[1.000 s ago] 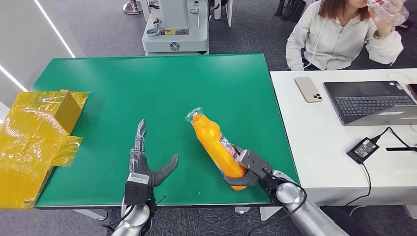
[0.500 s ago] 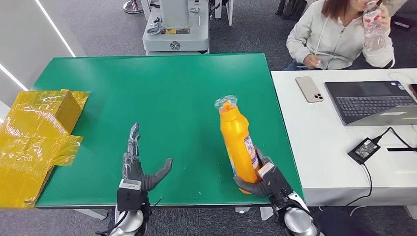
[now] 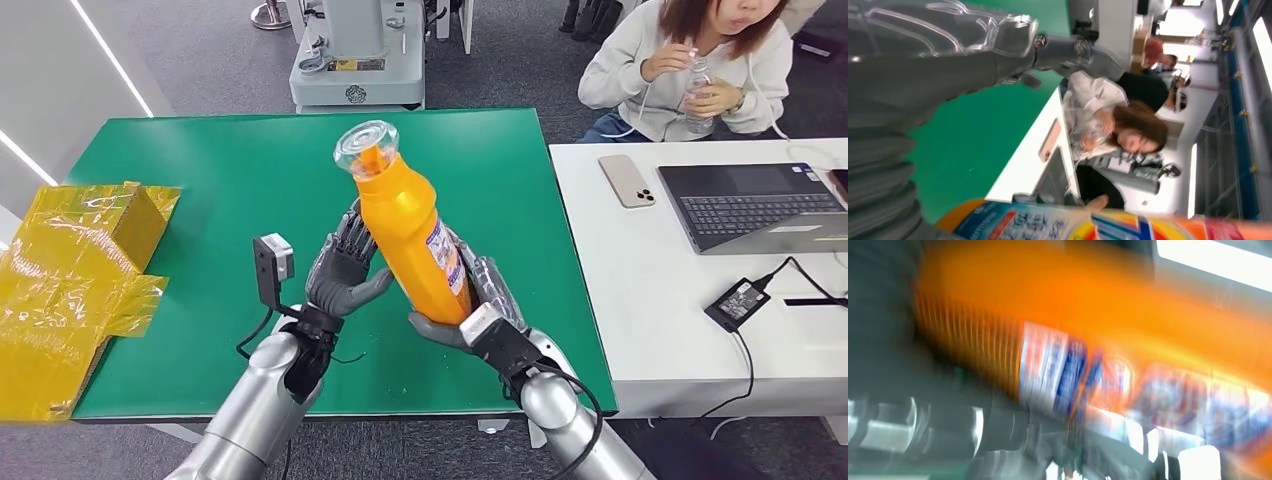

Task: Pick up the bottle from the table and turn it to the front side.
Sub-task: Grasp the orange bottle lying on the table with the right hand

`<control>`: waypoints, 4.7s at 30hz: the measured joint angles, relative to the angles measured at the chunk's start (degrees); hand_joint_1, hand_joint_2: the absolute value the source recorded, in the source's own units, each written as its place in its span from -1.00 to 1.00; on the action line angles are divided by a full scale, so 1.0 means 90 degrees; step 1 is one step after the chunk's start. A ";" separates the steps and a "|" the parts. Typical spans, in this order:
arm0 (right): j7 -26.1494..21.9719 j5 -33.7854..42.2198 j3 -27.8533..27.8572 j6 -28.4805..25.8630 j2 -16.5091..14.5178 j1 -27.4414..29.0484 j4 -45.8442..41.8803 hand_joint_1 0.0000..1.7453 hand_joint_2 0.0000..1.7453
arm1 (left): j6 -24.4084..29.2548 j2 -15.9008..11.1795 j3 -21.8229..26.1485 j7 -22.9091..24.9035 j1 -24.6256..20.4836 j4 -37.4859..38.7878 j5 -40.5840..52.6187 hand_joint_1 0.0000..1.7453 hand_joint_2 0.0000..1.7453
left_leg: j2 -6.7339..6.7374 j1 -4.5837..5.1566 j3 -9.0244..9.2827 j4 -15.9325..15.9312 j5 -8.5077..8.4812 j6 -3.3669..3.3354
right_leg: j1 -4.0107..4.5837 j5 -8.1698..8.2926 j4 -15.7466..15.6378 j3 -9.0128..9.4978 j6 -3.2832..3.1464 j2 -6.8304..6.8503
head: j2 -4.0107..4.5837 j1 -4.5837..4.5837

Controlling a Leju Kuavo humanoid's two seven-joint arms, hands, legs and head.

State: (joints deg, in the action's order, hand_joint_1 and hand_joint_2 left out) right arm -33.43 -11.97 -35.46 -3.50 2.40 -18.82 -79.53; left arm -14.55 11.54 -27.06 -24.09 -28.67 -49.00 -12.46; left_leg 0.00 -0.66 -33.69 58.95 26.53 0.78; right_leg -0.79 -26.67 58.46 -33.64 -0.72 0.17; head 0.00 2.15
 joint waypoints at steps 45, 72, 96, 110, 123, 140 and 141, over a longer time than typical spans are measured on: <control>-0.0194 0.0730 0.0813 -0.0642 0.0671 -0.0072 0.0109 1.00 1.00 | 0.1566 -0.1472 0.0087 -0.0298 -0.0626 0.1250 0.0361 -1.00 1.00 | -0.0002 0.0000 -0.0022 0.0000 0.0001 0.0001 | 0.0000 -0.0002 0.0001 -0.0023 0.0000 -0.0001 | 0.0000 -0.0001; -0.0039 0.0131 0.1457 -0.0496 0.0777 -0.0291 0.1339 1.00 1.00 | -0.0410 -0.1429 0.0256 0.0751 -0.0191 -0.0843 -0.1019 -1.00 1.00 | -0.0005 0.0000 -0.0028 0.0005 0.0000 0.0001 | 0.0000 0.0001 0.0003 -0.0025 0.0002 0.0001 | 0.0000 -0.0001; 0.0044 0.0000 0.1340 0.0016 0.0199 -0.0865 0.1445 0.99 1.00 | -0.0295 -0.1201 -0.0344 0.0388 -0.0616 -0.0598 -0.0960 -1.00 1.00 | 0.0004 0.0000 -0.0030 0.0007 -0.0002 0.0003 | -0.0001 0.0004 0.0013 -0.0033 0.0004 -0.0010 | 0.0000 -0.0002; 0.0531 0.0227 -0.0104 0.0708 -0.0839 -0.1937 0.1423 0.92 1.00 | -0.0707 -0.0787 -0.0369 0.0571 -0.1229 0.0949 -0.1570 -1.00 1.00 | 0.0017 -0.0001 -0.0035 0.0007 -0.0009 0.0014 | 0.0000 0.0006 0.0026 -0.0050 0.0002 -0.0025 | 0.0000 -0.0001; 0.0349 0.0630 -0.0157 0.0561 -0.1062 -0.2281 0.2358 1.00 1.00 | -0.0193 -0.0908 -0.0367 0.0602 -0.1252 0.1078 -0.1412 -1.00 1.00 | 0.0010 -0.0001 -0.0038 0.0010 -0.0009 0.0014 | 0.0000 0.0006 0.0026 -0.0051 0.0001 -0.0020 | 0.0000 -0.0001; 0.0050 0.0405 0.1145 -0.0066 -0.0557 -0.1549 0.1496 1.00 1.00 | 0.1534 -0.1290 -0.0131 0.0001 -0.0918 -0.0014 0.0402 -1.00 1.00 | 0.0006 0.0000 -0.0042 0.0014 -0.0009 0.0013 | -0.0001 0.0007 0.0022 -0.0053 0.0002 -0.0014 | 0.0000 -0.0001; 0.0041 0.0406 0.1174 -0.0075 -0.0523 -0.1512 0.1439 1.00 1.00 | 0.1492 -0.1284 -0.0126 0.0007 -0.0925 -0.0019 0.0395 -1.00 1.00 | 0.0007 0.0000 -0.0042 0.0014 -0.0009 0.0013 | -0.0001 0.0007 0.0022 -0.0054 0.0002 -0.0015 | 0.0000 -0.0001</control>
State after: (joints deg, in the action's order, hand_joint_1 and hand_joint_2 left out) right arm -33.06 -8.32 -24.89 -4.18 -2.30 -32.43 -66.58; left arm -1.12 -0.02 -28.20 -24.03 -36.99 -49.17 -8.91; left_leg 0.06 -0.66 -34.07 59.08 26.45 0.90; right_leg -0.80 -26.61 58.65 -34.12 -0.71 0.04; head 0.00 2.14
